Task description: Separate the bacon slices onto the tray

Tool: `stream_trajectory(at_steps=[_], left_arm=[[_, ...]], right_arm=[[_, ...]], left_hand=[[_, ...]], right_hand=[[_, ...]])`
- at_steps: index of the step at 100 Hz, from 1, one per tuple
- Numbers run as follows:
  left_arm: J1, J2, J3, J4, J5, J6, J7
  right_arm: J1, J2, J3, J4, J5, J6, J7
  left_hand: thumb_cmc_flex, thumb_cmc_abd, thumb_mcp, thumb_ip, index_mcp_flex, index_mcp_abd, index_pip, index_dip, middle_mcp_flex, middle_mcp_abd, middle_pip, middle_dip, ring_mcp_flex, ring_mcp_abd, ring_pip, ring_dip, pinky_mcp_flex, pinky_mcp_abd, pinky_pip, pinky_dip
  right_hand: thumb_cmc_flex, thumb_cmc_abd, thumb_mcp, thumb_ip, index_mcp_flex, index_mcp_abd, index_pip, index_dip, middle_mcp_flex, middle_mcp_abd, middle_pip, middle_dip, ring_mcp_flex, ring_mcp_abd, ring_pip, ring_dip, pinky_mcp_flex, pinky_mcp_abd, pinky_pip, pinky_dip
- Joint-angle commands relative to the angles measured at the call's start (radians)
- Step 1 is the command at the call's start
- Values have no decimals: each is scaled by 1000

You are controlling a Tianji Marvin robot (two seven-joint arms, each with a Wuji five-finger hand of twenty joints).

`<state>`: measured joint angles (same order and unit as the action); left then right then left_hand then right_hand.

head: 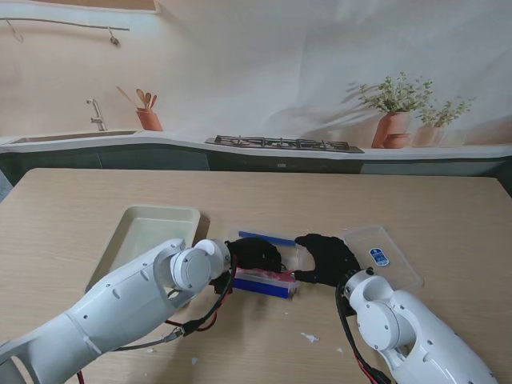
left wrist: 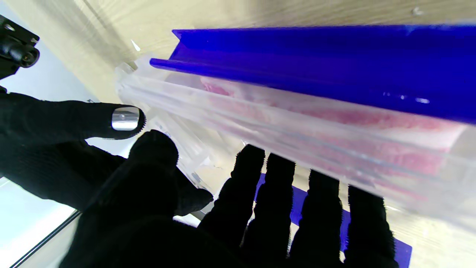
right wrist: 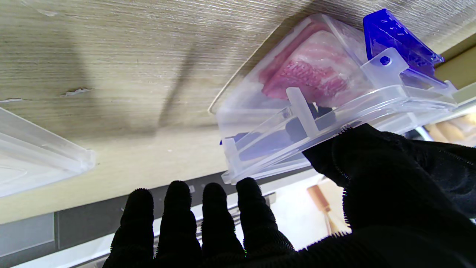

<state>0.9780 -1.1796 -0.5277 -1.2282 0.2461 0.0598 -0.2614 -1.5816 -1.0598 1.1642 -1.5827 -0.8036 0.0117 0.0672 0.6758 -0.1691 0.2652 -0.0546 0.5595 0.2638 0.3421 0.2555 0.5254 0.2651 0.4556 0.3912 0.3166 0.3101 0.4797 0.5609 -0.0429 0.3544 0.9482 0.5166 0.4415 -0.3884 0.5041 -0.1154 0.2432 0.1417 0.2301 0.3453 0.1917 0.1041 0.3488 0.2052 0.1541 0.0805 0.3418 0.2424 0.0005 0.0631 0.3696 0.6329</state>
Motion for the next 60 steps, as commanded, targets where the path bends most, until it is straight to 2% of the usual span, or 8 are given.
stream_trajectory(at_steps=[1, 12, 41, 60], left_arm=[[11, 7, -7, -25, 3, 11, -24], [26, 14, -21, -48, 7, 19, -26], [60, 33, -57, -101, 29, 23, -33], [82, 33, -81, -122, 29, 34, -19]], right_arm=[[-9, -6, -4, 1, 1, 0, 16], [-8, -5, -4, 1, 1, 0, 17], [-7, -6, -7, 1, 4, 4, 18], [-6, -5, -9, 2, 4, 6, 20]], left_hand=[[15, 43, -29, 44, -22, -4, 11, -2, 22, -15, 25, 21, 22, 16, 27, 25, -14, -25, -14, 22], [16, 45, -34, 45, -19, 1, 11, -2, 33, -12, 28, 31, 40, 29, 39, 37, -14, -18, -16, 28], [14, 53, -45, 45, -15, 2, 10, -3, 41, -11, 23, 40, 60, 34, 46, 50, -2, -8, -7, 46], [18, 49, -50, 45, -8, 10, 10, -3, 56, -5, 32, 46, 99, 53, 67, 61, 31, 10, 32, 69]], right_hand=[[22, 8, 11, 24, -11, -2, 7, 10, -14, -21, 20, 6, -26, -22, 4, 4, -16, 2, -32, 20], [22, 8, 11, 24, -10, -3, 8, 10, -14, -21, 20, 6, -24, -22, 4, 4, -15, 3, -32, 21], [25, 10, 10, 24, -11, -2, 9, 9, -14, -22, 19, 6, -24, -23, 4, 4, -16, 2, -33, 22], [26, 11, 10, 25, -11, -4, 10, 9, -14, -22, 20, 6, -25, -23, 5, 5, -15, 2, -33, 22]])
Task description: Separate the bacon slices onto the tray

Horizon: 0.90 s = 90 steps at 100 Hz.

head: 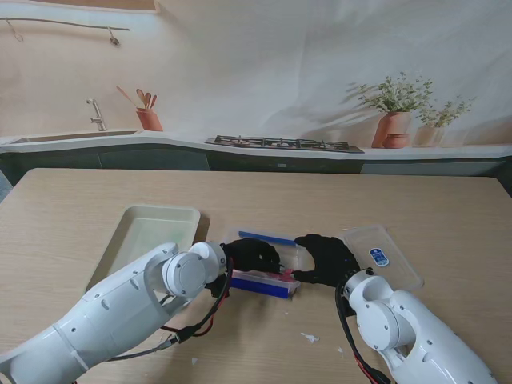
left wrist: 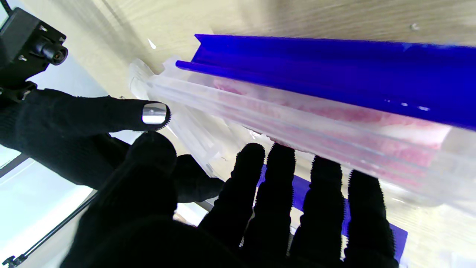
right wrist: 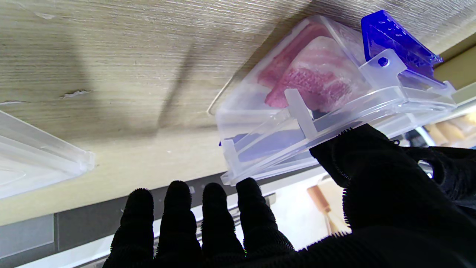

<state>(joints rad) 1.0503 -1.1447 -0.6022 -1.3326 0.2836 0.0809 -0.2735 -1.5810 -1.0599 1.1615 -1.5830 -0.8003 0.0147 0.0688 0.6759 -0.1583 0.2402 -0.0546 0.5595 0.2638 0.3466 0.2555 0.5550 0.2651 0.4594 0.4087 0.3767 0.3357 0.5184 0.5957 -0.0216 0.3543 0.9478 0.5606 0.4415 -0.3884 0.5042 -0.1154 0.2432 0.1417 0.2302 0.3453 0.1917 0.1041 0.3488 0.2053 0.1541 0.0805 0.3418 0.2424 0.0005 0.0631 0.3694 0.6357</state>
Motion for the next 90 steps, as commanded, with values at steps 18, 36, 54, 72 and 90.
stream_trajectory(at_steps=[18, 36, 54, 72, 90], left_arm=[[13, -2, -10, -23, 4, 21, 5], [9, -5, -4, -32, 9, 55, 8], [-16, 1, 20, -35, 25, 73, -18], [-35, 7, 38, -40, 32, 79, -45], [-38, 9, 41, -47, 44, 89, -46]], right_arm=[[-5, -6, -7, 3, 2, 5, 18], [-5, -6, -8, 3, 2, 6, 17], [-6, -6, -7, 3, 3, 8, 18], [-7, -7, -8, 2, 8, 13, 17], [-6, -7, -8, 3, 10, 13, 17]], left_hand=[[17, 30, -25, 46, -7, 31, -3, -8, 45, 10, 62, 59, 88, 44, 99, 69, 42, 26, 90, 48], [11, 9, -14, 46, -8, 66, -48, -32, 54, 4, 113, 120, 104, 47, 162, 119, 44, 28, 109, 51], [21, -9, 11, 47, 66, 12, 2, -10, 94, -30, 163, 196, 101, 28, 208, 162, 23, 8, 103, 50], [23, -25, 34, 46, 110, -20, 94, 38, 143, -50, 177, 231, 123, 15, 220, 170, 11, -4, 86, 46], [21, -51, 78, 47, 133, -14, 146, 68, 191, -47, 204, 262, 154, 16, 237, 177, 8, -5, 81, 47]], right_hand=[[28, 10, 11, 25, -11, -4, 11, 8, -15, -22, 19, 5, -25, -22, 5, 5, -14, 3, -33, 20], [28, 9, 11, 24, -11, -4, 12, 8, -14, -21, 18, 5, -24, -22, 6, 5, -14, 3, -33, 20], [28, 10, 13, 24, -11, -5, 13, 8, -14, -21, 18, 5, -24, -20, 6, 5, -13, 3, -34, 20], [30, 10, 15, 24, -11, -5, 14, 7, -14, -22, 17, 5, -25, -19, 7, 6, -13, 3, -34, 20], [31, 8, 16, 24, -10, -7, 16, 8, -14, -21, 17, 5, -25, -18, 8, 6, -12, 3, -34, 20]])
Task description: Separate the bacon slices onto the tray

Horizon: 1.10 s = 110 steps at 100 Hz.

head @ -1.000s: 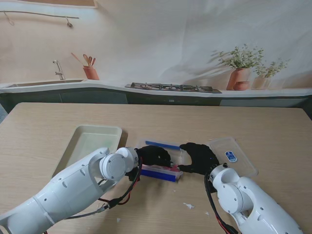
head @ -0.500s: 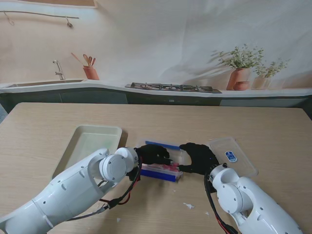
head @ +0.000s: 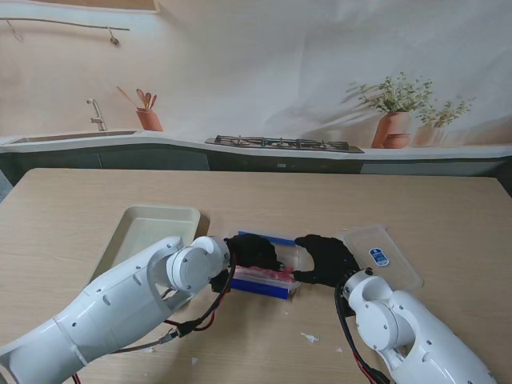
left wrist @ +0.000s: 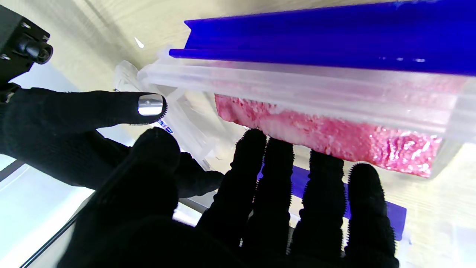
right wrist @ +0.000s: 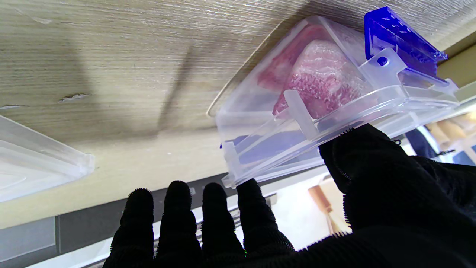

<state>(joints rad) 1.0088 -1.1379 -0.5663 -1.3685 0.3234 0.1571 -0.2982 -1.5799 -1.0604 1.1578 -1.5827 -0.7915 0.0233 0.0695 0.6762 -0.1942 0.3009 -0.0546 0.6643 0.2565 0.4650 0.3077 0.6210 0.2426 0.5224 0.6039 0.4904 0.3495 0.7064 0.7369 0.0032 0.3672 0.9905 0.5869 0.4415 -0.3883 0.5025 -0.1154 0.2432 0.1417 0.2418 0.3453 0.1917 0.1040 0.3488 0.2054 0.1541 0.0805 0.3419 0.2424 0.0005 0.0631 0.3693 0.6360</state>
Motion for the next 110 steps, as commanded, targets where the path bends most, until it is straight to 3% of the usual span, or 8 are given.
stream_trajectory(at_steps=[1, 11, 32, 51, 61, 71, 93, 110], left_arm=[[3, 2, 5, -12, 4, 14, -21], [0, 4, 7, -17, 13, 22, -23], [-37, 10, 47, -3, 24, 22, -60], [-58, 14, 75, 9, 41, 4, -73], [-58, 14, 77, 8, 47, 6, -73], [-49, 12, 68, 4, 41, 17, -67], [-33, 11, 51, -8, 23, 40, -63], [-24, 13, 41, -21, 20, 55, -63]], right_arm=[[-7, -6, -4, 3, 1, 4, 16], [-6, -6, -4, 3, 1, 3, 16], [-5, -6, -5, 5, 2, 2, 16], [-5, -7, -4, 6, 2, 1, 14], [-6, -7, -4, 6, 2, 2, 14], [-6, -7, -4, 6, 3, 3, 14], [-6, -7, -5, 6, 4, 5, 15], [-5, -7, -7, 7, 5, 7, 15]], left_hand=[[19, -15, 18, 47, 29, -7, 28, 16, 125, -24, 141, 67, 39, 2, 49, 36, -16, -18, 38, 20], [11, -32, 71, 45, 39, -8, 41, 26, 137, -27, 150, 94, 41, -1, 52, 37, -16, -17, 37, 21], [24, -73, 137, 47, 68, -78, 90, 58, 111, -69, 153, 111, 19, -35, 40, 29, -18, -37, 32, 20], [68, -164, 205, 22, 73, -116, 169, 111, 44, -93, 76, 30, -15, -72, 1, 1, -24, -56, 29, 22], [77, -183, 244, 12, 64, -101, 210, 120, 37, -57, -13, -99, -16, -64, -80, -68, -16, -53, 28, 23], [54, -178, 272, 14, -14, -85, 227, 157, 96, -33, -31, -159, 37, -42, -110, -109, 13, -32, 23, 6], [27, -132, 289, 31, -130, -66, 230, 173, 198, -45, 48, -152, 128, -27, -45, -83, 16, -24, 42, -8], [10, -107, 276, 46, -182, 14, 54, 39, 176, -108, 229, 57, 100, -37, 68, 29, -19, -36, 27, -4]], right_hand=[[30, 9, 18, 24, -11, -6, 5, 8, -14, -21, 17, 5, -25, -19, 7, 6, -12, 3, -34, 20], [29, 8, 19, 24, -11, -7, 6, 8, -14, -21, 17, 5, -25, -19, 8, 6, -11, 3, -34, 20], [28, 6, 20, 23, -12, -7, 6, 7, -14, -21, 17, 5, -25, -19, 8, 6, -11, 3, -34, 20], [28, 6, 23, 23, -15, -7, 6, 7, -14, -22, 17, 4, -24, -18, 8, 6, -11, 4, -34, 20], [29, 6, 24, 23, -12, -7, 7, 7, -14, -22, 16, 4, -25, -19, 8, 6, -11, 4, -34, 20], [29, 6, 24, 23, -12, -7, 7, 7, -14, -22, 17, 4, -25, -18, 8, 6, -10, 3, -34, 20], [29, 6, 24, 23, -13, -7, 8, 6, -14, -21, 17, 4, -24, -20, 8, 6, -10, 3, -34, 20], [29, 6, 24, 23, -13, -10, 8, 6, -14, -22, 16, 4, -24, -18, 8, 6, -10, 4, -34, 20]])
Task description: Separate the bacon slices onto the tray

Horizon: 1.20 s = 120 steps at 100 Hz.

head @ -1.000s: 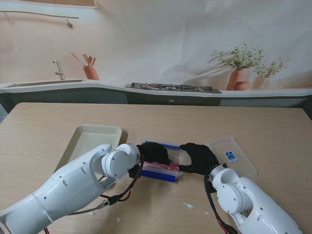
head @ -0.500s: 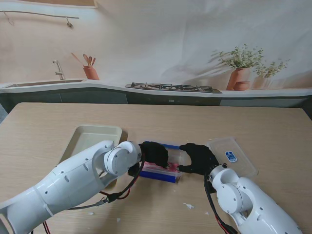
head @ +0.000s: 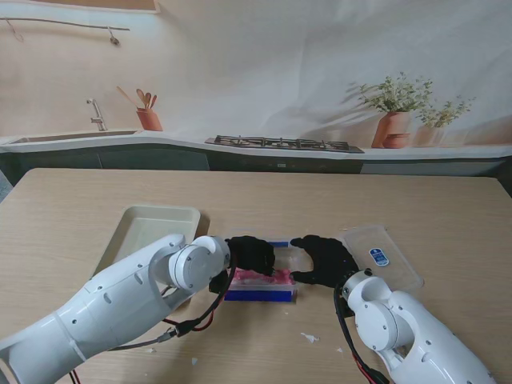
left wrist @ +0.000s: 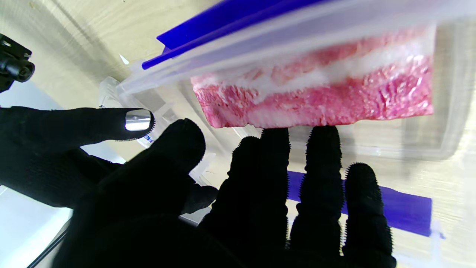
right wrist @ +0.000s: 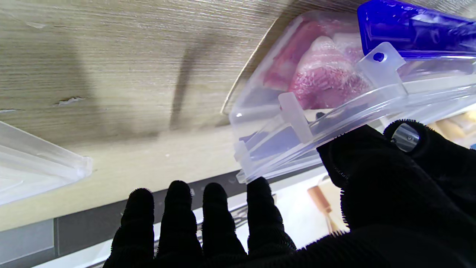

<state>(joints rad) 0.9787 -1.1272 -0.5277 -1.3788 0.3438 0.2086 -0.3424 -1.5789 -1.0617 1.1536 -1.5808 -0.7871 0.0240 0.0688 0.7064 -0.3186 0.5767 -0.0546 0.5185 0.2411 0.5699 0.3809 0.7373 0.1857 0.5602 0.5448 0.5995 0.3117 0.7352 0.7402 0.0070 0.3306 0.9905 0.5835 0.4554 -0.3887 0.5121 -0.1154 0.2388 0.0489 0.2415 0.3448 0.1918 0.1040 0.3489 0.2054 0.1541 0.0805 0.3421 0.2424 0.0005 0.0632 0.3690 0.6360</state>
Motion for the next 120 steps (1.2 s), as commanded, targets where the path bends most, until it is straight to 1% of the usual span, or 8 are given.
stream_trajectory(at_steps=[1, 19, 41, 54, 78, 101, 111, 120], left_arm=[[6, 2, 3, -11, 0, 3, -19], [10, 1, -3, -14, 6, 1, -10], [15, 7, -8, -28, 13, -1, -18], [14, 9, -8, -31, 20, 3, -21], [14, 7, -12, -38, -14, 31, -32], [-4, 12, 11, -34, 10, 23, -45], [-13, 12, 24, -27, 22, 9, -45], [-17, 11, 34, -19, 26, -2, -43]], right_arm=[[-5, -6, -3, 5, 0, 6, 16], [-4, -5, -6, 7, 1, 8, 17], [-3, -5, -6, 8, 0, 5, 18], [-2, -6, -6, 9, 0, 3, 15], [-1, -6, -8, 12, 1, 2, 12], [-1, -6, -7, 12, 3, 2, 12], [-1, -6, -7, 12, 3, 2, 12], [-1, -6, -7, 12, 3, 1, 12]], left_hand=[[-20, 16, 0, 46, -38, 32, -56, -37, 58, -51, 194, 121, -11, 0, 38, 27, -26, 0, 25, -1], [-24, 16, -6, 45, 4, 25, -95, -65, 38, -61, 229, 207, -70, -10, 9, 16, -69, -6, -35, -14], [-22, 4, -3, 43, 99, -36, 46, 12, 74, -80, 233, 269, -81, 0, -29, -10, -78, -15, -94, -41], [11, -86, 34, 9, 100, -67, 154, 93, 105, -93, 231, 314, -63, 15, -59, -37, -63, -14, -113, -88], [77, -199, 72, -19, 61, -117, 309, 220, 130, -116, 212, 381, -53, 0, -64, -49, -58, 5, -97, -124], [120, -181, 51, -19, 24, -158, 340, 243, 99, -112, 136, 367, -82, -24, -61, -41, -89, -12, -95, -119], [132, -167, 33, -14, 62, -179, 303, 187, 85, -104, 74, 323, -87, -28, -62, -38, -90, -15, -94, -101], [153, -159, 34, -13, 140, -178, 257, 105, 63, -76, -3, 203, -78, -34, -68, -43, -87, -16, -94, -87]], right_hand=[[15, 6, 15, 23, -8, 83, 9, 7, -14, -21, 16, 4, -25, -18, 8, 6, -10, 4, -34, 20], [16, 4, 16, 23, -9, 83, 10, 7, -14, -21, 16, 4, -24, -18, 9, 7, -9, 4, -34, 20], [15, 3, 19, 22, -9, 81, 11, 7, -14, -21, 16, 4, -24, -18, 9, 7, -7, 5, -34, 20], [14, 3, 20, 22, -9, 80, 11, 7, -14, -20, 15, 4, -25, -18, 9, 7, -8, 4, -34, 20], [15, 2, 22, 22, -10, 81, 12, 6, -14, -21, 15, 4, -23, -17, 10, 7, -6, 5, -34, 20], [14, 2, 23, 22, -10, 80, 13, 6, -15, -21, 15, 4, -23, -17, 10, 8, -5, 6, -34, 19], [14, 1, 23, 21, -9, 80, 14, 6, -14, -21, 15, 4, -23, -19, 10, 8, -4, 6, -34, 19], [14, 1, 24, 22, -10, 78, 14, 6, -14, -21, 16, 4, -22, -18, 11, 8, -4, 6, -34, 19]])
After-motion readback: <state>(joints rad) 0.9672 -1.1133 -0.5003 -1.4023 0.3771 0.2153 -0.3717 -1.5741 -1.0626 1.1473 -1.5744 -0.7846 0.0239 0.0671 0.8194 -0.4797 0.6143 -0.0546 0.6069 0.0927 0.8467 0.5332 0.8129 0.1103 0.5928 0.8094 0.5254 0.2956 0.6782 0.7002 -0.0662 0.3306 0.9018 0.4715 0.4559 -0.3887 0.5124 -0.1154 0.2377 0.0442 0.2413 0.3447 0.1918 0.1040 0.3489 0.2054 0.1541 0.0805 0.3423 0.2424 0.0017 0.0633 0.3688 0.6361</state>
